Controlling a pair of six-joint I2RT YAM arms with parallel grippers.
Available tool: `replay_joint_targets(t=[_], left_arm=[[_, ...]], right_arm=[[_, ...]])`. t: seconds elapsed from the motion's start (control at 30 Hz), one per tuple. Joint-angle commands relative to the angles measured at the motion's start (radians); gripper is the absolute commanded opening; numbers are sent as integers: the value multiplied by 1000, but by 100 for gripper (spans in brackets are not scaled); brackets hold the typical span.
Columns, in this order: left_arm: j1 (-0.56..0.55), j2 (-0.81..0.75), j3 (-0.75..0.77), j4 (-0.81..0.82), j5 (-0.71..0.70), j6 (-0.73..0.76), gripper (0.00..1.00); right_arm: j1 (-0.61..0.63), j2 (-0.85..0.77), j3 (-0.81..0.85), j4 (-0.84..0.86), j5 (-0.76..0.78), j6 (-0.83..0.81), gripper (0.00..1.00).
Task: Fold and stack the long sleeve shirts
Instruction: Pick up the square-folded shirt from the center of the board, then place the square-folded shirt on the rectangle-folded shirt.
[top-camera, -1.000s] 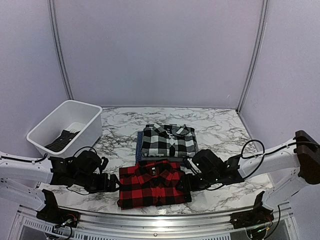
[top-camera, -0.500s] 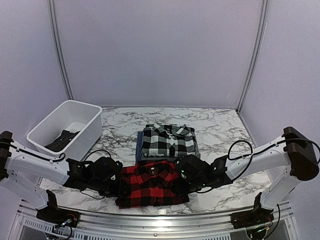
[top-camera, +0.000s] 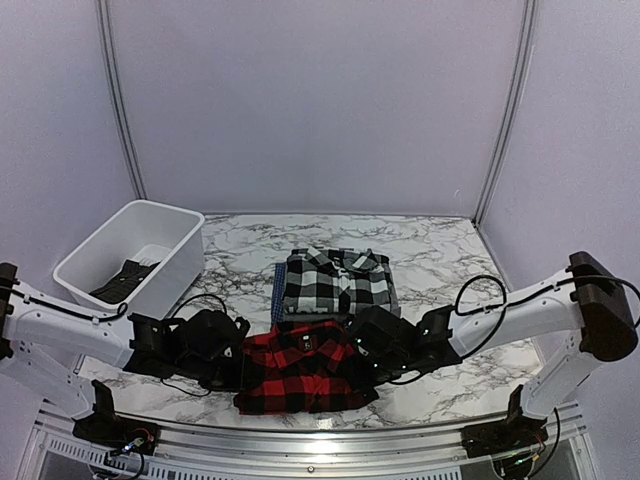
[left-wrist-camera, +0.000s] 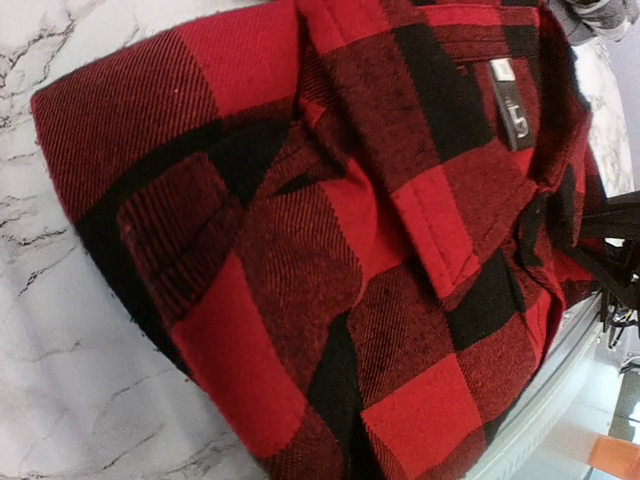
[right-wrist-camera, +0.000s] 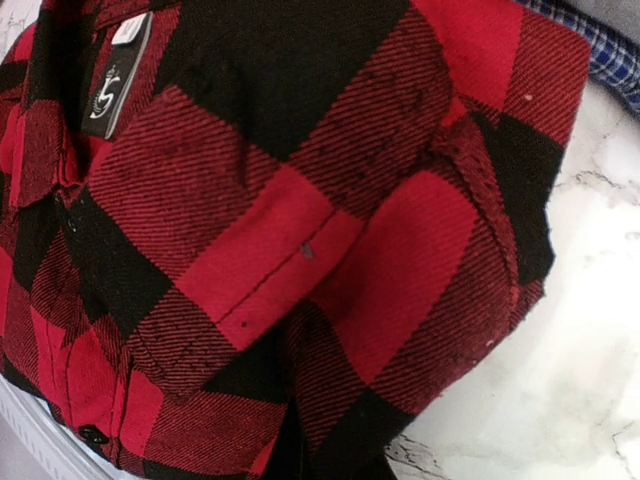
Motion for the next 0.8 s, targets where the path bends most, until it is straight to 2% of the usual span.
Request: replay_joint_targets(t=[0.0,0.27,0.5,0.67,0.77], left_arm=[[-16,-82,64,-47,-23,48,0],[-18,-162,202,-150,-60,146,0],[2,-147,367,-206,-93,220,0],[92,-70,472,-206,-54,282,0],[192,13,550,-207,18,325,0]], right_arm=[[19,-69,87,-79,33,-39,0],[21,-146,206,-189,96,-75,0],[4,-194,330,-258,225,-124,0],[-99,-200,389,-238,242,-198,0],[-166,-197,415,-199,241,-250,0]])
